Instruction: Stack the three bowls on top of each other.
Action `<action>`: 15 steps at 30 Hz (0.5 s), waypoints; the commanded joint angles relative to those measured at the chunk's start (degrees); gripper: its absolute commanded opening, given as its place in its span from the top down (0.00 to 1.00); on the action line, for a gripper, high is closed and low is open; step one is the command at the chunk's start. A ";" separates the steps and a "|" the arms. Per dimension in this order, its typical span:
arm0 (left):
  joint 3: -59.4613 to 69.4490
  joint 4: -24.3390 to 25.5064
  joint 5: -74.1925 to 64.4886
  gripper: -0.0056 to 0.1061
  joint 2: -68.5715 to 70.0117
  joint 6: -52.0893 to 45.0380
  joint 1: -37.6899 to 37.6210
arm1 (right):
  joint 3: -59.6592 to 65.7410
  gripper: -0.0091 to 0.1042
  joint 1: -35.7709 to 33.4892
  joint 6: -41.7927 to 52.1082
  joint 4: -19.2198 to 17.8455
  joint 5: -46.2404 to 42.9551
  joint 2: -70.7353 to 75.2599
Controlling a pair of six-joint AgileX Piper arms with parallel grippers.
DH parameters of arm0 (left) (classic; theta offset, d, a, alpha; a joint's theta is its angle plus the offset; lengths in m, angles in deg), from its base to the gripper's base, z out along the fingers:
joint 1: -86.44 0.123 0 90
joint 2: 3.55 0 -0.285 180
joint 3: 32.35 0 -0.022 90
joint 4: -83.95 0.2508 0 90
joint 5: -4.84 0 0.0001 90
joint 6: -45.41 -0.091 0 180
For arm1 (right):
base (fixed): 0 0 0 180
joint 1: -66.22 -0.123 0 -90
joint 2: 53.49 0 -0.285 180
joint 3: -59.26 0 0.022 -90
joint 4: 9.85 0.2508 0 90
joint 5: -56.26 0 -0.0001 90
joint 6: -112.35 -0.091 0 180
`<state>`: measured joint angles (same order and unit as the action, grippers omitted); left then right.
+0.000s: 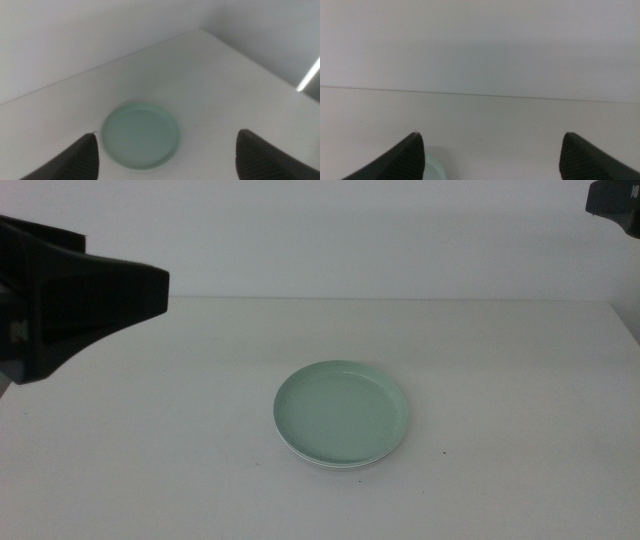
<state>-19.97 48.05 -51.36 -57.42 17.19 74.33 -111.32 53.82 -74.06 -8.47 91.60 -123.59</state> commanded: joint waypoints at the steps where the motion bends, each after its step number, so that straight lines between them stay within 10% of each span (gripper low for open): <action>1: 0.38 4.00 1.58 0.11 0.52 2.08 0.11 | 0.27 0.11 0.39 0.61 -0.69 -0.64 0.29; 9: 8.30 30.56 19.71 0.11 4.72 28.59 0.11 | 0.27 0.11 0.39 0.61 -0.69 -0.64 0.29; 15: 8.89 38.66 22.05 0.11 4.72 36.93 0.11 | 0.27 0.11 0.39 0.61 -0.69 -0.64 0.29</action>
<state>-11.44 83.95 -30.88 -52.99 50.64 74.35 -111.32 53.82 -74.06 -8.60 91.60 -123.59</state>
